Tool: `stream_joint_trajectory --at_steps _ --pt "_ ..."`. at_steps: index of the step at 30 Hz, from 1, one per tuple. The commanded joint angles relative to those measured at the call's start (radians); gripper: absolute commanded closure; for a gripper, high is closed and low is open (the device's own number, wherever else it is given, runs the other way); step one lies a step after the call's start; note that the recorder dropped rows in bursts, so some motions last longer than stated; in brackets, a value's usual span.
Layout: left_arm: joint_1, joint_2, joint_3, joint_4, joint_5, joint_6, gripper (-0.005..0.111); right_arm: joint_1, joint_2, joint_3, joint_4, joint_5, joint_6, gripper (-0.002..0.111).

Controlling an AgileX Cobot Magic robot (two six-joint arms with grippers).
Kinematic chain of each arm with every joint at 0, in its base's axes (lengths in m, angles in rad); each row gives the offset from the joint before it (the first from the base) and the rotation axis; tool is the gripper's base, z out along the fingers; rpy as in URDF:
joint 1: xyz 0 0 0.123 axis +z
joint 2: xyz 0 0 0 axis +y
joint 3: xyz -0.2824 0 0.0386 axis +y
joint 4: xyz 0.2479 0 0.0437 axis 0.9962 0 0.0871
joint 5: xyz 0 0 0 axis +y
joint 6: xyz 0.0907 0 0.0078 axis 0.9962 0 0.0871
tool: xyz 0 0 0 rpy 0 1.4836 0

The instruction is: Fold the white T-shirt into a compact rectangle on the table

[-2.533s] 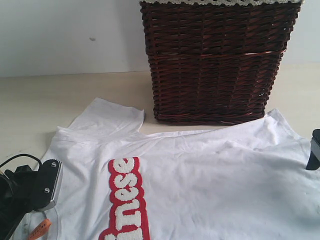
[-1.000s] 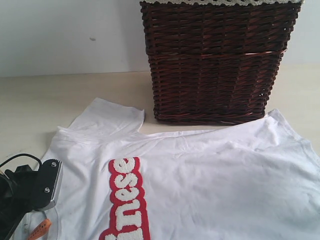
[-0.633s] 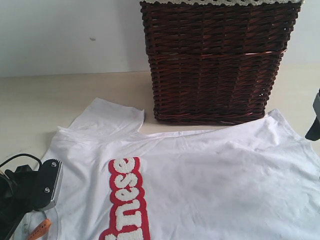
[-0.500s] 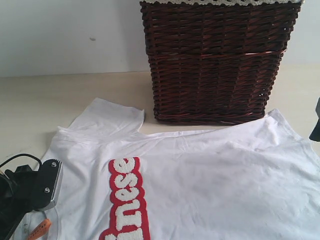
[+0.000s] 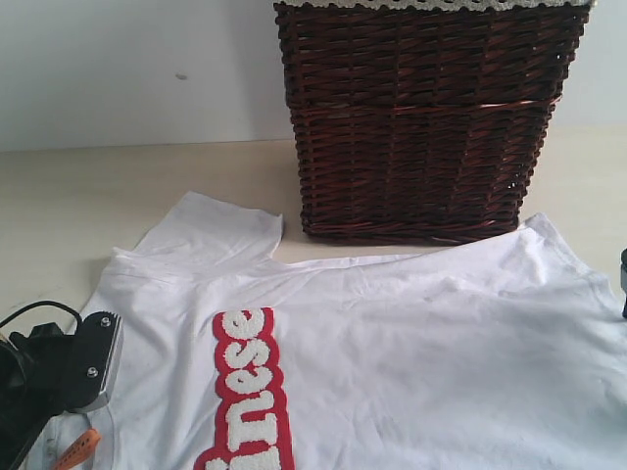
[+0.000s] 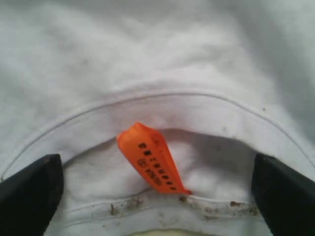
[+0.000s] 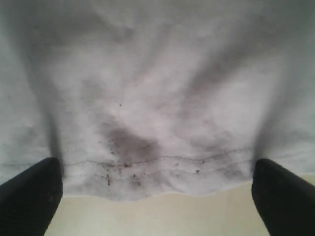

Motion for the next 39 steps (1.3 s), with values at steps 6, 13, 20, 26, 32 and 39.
stream_joint_trajectory --at_steps 6,13,20,26,32,39 --pt "-0.002 0.002 0.001 -0.009 -0.003 -0.003 0.003 0.0 0.079 0.018 0.043 -0.047 -0.026 0.004" --pt "-0.002 0.002 0.001 -0.009 -0.003 -0.003 0.003 0.0 0.116 0.018 0.048 -0.04 -0.02 0.046" --pt "-0.002 0.002 0.001 -0.009 -0.003 -0.003 0.003 0.0 0.127 0.018 0.048 -0.031 0.05 0.096" --pt "-0.002 0.002 0.001 -0.009 -0.003 -0.003 0.003 0.0 0.127 0.018 0.048 0.019 0.077 0.108" --pt "-0.002 0.002 0.001 -0.009 -0.003 -0.003 0.003 0.002 0.125 0.018 0.048 0.066 0.093 0.108" --pt "-0.002 0.002 0.001 -0.009 -0.003 -0.003 0.003 0.002 0.125 0.018 0.048 0.071 0.116 0.108"
